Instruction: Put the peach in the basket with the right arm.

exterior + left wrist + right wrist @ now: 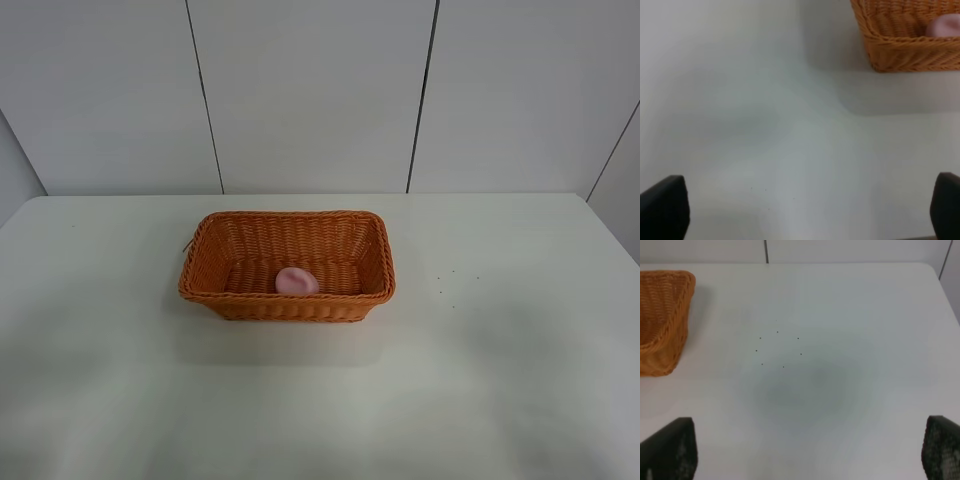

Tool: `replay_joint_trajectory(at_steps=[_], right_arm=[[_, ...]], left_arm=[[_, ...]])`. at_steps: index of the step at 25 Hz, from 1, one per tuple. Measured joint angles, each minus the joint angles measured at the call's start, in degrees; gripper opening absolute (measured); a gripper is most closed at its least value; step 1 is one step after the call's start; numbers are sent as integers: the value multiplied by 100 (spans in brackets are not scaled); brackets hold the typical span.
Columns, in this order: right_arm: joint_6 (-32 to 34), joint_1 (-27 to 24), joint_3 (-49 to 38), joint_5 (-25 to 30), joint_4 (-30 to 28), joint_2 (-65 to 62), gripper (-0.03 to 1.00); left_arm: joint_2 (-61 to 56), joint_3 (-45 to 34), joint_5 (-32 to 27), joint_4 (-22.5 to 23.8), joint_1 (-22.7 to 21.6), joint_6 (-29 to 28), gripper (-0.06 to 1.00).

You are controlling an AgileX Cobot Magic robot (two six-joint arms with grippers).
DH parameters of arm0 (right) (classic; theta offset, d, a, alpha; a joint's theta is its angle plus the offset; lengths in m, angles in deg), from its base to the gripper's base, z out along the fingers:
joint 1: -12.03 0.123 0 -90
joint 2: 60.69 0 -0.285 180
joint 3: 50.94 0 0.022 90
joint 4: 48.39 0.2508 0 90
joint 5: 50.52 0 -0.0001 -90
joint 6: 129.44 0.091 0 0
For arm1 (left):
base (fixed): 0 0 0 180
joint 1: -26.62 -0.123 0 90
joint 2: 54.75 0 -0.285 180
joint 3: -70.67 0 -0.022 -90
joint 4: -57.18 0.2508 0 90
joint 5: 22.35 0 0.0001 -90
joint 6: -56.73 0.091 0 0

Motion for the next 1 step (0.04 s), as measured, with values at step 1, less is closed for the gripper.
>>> replay_joint_trajectory(at_steps=[1], right_arm=[[0, 0, 0, 0, 0, 0, 70]], left_arm=[[0, 0, 0, 0, 0, 0, 99]])
